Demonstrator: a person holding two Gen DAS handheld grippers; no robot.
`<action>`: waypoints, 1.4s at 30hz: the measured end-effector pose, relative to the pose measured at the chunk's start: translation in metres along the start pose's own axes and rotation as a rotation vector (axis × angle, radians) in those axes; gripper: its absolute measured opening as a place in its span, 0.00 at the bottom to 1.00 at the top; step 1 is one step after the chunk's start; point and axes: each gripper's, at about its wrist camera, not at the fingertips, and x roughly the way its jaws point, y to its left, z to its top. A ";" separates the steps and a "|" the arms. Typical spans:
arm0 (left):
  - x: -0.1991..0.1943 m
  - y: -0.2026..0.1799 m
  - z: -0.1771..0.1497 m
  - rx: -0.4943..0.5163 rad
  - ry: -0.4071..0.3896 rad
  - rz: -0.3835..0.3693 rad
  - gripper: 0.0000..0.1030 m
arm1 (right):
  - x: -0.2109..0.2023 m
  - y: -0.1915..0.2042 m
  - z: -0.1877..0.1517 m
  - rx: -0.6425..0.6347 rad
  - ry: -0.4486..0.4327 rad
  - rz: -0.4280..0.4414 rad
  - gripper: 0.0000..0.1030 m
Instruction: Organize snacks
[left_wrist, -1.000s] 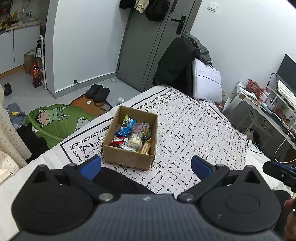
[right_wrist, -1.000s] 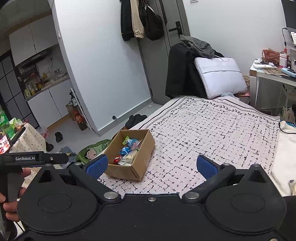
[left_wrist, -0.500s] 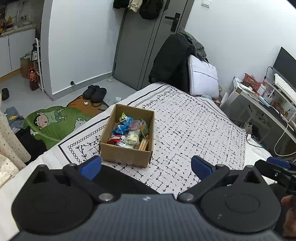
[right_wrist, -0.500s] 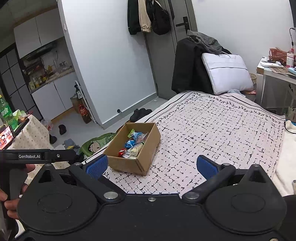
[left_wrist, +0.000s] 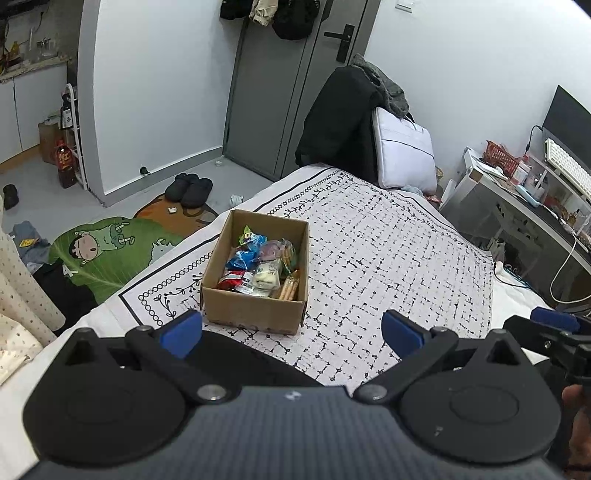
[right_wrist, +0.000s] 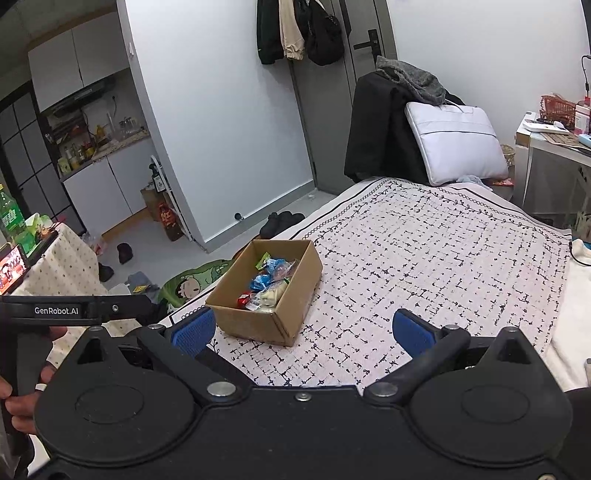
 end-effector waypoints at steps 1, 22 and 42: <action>0.000 -0.001 -0.001 0.005 0.000 -0.001 1.00 | 0.000 0.000 0.000 0.000 0.000 0.000 1.00; -0.007 -0.003 0.000 0.045 -0.007 -0.003 1.00 | 0.001 0.001 -0.001 0.002 0.008 0.002 1.00; -0.006 0.006 0.003 0.047 -0.010 0.003 1.00 | 0.010 0.004 0.001 0.001 0.028 0.008 1.00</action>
